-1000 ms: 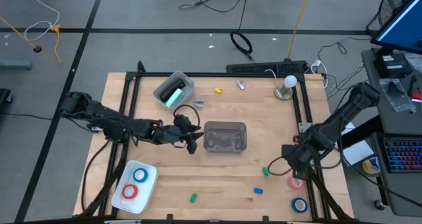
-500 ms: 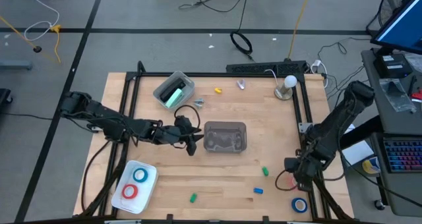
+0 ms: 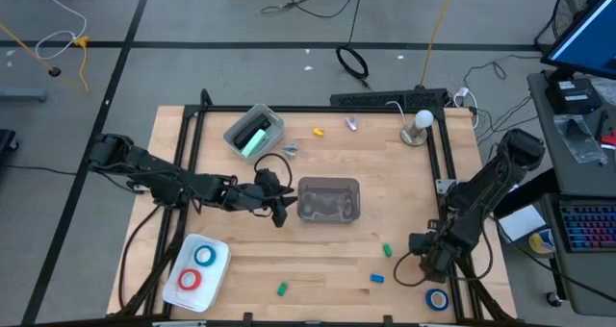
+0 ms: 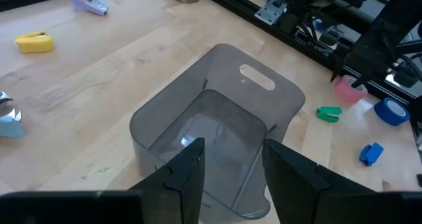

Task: Pick and place Stapler, Stapler remover, tape
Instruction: Put the pink tape into the white bin

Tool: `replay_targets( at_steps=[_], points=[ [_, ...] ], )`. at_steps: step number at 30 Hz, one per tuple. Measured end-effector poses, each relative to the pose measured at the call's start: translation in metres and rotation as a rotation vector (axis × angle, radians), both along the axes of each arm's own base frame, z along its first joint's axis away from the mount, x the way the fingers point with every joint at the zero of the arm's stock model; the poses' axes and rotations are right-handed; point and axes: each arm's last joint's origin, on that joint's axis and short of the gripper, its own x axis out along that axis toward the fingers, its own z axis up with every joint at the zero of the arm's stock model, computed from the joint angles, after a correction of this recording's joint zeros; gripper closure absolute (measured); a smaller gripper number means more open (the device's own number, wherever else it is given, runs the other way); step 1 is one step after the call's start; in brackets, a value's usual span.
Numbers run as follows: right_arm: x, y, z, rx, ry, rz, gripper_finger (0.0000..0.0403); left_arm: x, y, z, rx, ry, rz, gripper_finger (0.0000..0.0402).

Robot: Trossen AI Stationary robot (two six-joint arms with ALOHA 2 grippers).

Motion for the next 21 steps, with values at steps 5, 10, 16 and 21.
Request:
replay_targets(
  at_steps=[5, 10, 16, 21],
  points=[
    [0.0033, 0.0032, -0.0006, 0.014, -0.046, -0.005, 0.0232, 0.0000, 0.0000, 0.0000, -0.003, -0.001, 0.001, 0.0252],
    [0.0044, 0.0023, -0.0007, -0.014, -0.084, -0.021, 0.0232, 0.0001, -0.0006, -0.0001, -0.014, 0.002, -0.019, 0.0252],
    [0.0053, 0.0014, -0.0008, -0.034, -0.106, -0.039, 0.0233, 0.0003, -0.0021, -0.0003, -0.037, 0.007, -0.061, 0.0252],
    [0.0060, -0.0001, -0.0009, -0.062, -0.129, -0.096, 0.0275, 0.0006, -0.0023, 0.0003, -0.052, -0.004, -0.057, 0.0252]
  ],
)
